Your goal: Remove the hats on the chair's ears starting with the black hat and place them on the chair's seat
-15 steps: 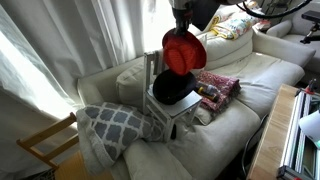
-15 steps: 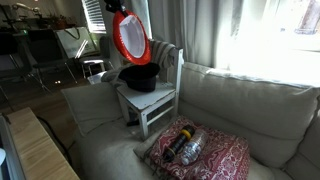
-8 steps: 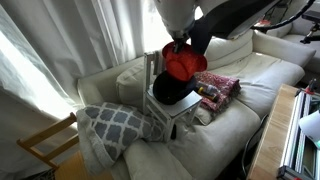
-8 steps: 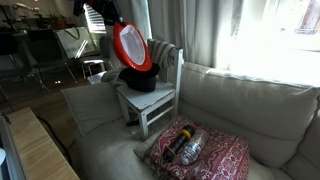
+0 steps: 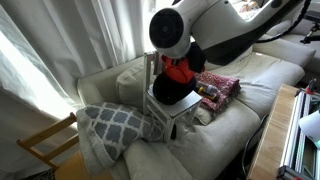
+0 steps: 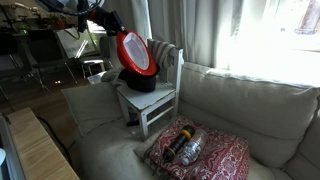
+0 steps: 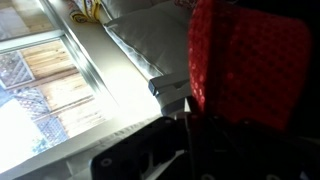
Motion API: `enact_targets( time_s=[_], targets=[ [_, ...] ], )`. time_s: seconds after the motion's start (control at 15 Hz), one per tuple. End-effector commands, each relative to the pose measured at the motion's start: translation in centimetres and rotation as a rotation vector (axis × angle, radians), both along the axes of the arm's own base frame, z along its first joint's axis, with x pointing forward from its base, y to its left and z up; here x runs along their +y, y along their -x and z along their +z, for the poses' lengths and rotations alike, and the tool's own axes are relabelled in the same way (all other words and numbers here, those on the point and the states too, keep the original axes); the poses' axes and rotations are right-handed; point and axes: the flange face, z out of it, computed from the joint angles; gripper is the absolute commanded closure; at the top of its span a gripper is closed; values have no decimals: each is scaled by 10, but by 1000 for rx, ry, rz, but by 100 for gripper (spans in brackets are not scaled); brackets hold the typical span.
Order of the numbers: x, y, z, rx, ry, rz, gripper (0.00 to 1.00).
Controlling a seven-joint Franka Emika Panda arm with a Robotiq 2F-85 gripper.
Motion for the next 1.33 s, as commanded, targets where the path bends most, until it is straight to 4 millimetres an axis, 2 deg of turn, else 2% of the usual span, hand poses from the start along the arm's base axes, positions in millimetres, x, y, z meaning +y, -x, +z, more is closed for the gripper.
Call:
enact_targets(
  time_s=[0.0,0.67,0.93,1.27],
  targets=[
    [9,-1,-11,-68,102,2,99],
    [23,6,-61,13,141,13,99],
    [25,-3,-70,44,38,-51,99],
    [38,-11,-73,89,-137,-93,99]
  ],
)
